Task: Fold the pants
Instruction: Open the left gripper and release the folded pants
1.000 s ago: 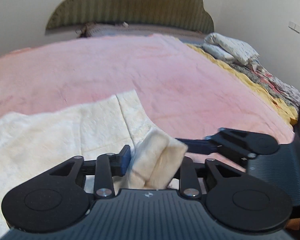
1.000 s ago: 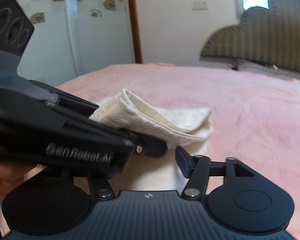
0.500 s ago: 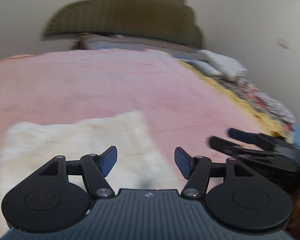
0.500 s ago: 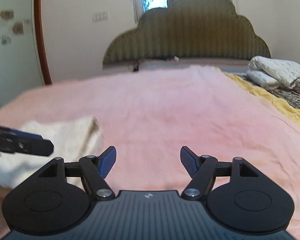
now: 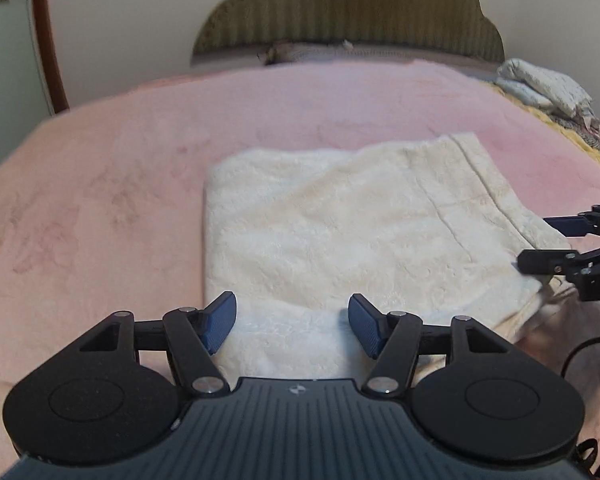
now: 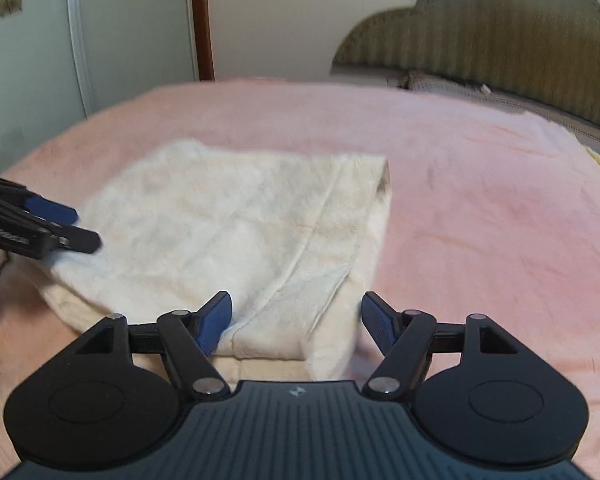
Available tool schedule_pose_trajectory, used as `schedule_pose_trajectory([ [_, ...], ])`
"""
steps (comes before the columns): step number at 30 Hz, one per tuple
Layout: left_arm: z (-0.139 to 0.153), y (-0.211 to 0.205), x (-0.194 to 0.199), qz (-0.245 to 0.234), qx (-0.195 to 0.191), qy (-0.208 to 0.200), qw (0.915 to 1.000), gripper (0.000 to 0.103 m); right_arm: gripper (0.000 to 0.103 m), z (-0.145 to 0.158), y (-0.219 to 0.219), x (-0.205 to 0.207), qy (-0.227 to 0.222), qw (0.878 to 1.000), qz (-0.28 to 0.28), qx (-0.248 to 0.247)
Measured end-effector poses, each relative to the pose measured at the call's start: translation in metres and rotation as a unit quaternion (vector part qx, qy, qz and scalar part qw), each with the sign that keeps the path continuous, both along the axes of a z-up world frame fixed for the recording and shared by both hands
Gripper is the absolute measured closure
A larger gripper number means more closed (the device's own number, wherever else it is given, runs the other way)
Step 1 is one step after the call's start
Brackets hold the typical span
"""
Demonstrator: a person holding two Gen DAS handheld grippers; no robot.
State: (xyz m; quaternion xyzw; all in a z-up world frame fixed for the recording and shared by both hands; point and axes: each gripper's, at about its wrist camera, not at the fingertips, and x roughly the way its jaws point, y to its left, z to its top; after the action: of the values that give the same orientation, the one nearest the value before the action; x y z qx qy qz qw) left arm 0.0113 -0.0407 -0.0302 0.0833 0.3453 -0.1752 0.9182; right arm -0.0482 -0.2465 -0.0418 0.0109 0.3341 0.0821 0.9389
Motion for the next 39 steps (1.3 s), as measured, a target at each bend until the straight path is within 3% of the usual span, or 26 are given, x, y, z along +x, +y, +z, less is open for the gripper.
schedule_pose_trajectory([
  [2, 0.008, 0.004, 0.0, 0.007, -0.013, -0.014, 0.9998, 0.036, 0.031, 0.012, 0.001, -0.008, -0.026, 1.0, -0.009, -0.003],
  [5, 0.005, 0.0, 0.004, -0.015, -0.002, 0.016, 0.9998, 0.036, 0.029, 0.023, -0.001, 0.0, -0.057, 0.998, -0.008, -0.003],
  [9, 0.001, 0.003, 0.007, 0.031, 0.003, 0.022, 0.9993, 0.036, 0.026, 0.003, 0.006, 0.017, 0.001, 0.999, -0.005, -0.044],
  [13, 0.006, 0.008, 0.021, 0.081, -0.01, 0.047, 0.9955, 0.035, 0.026, 0.015, -0.001, 0.003, -0.042, 0.998, -0.055, -0.003],
  [17, 0.013, 0.004, 0.024, 0.102, -0.002, 0.045, 0.9937, 0.032, 0.025, 0.036, 0.003, -0.005, -0.075, 0.993, -0.084, 0.029],
  [20, 0.012, 0.002, 0.022, 0.098, 0.002, 0.052, 0.9938, 0.031, 0.01, 0.041, 0.021, -0.007, -0.069, 0.994, -0.073, 0.035],
  [26, 0.007, 0.007, 0.023, 0.1, -0.001, 0.072, 0.9924, 0.03, 0.01, 0.03, 0.042, -0.002, -0.049, 0.997, -0.058, -0.02],
  [34, 0.006, 0.017, 0.029, 0.121, 0.0, 0.072, 0.99, 0.027, 0.01, 0.021, 0.003, 0.004, -0.036, 0.995, -0.09, 0.035],
  [39, 0.006, 0.018, 0.03, 0.12, -0.004, 0.074, 0.99, 0.026, 0.01, 0.021, -0.003, 0.007, -0.036, 0.994, -0.098, 0.044],
])
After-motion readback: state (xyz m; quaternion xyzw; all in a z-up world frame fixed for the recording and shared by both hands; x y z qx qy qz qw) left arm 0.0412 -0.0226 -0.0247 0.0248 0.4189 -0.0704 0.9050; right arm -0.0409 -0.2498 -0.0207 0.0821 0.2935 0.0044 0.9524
